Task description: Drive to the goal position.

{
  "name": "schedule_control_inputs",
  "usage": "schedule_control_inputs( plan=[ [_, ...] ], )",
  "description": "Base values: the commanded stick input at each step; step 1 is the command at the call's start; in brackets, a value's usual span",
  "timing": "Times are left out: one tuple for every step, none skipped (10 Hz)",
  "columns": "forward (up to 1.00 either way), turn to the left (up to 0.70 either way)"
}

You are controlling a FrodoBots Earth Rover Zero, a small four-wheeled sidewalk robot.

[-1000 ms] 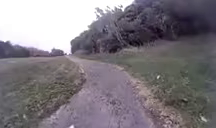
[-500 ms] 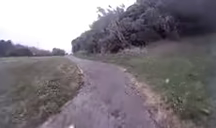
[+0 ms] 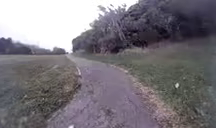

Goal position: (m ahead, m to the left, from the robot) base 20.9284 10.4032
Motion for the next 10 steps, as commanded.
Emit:
schedule_control_inputs(
  plan=[
    [0.6,0.0],
    [0.6,0.0],
    [0.6,0.0],
    [0.6,0.0],
    [0.6,0.0],
    [0.6,0.0],
    [0.6,0.0],
    [0.6,0.0],
    [0.6,0.0],
    [0.6,0.0]
  ],
)
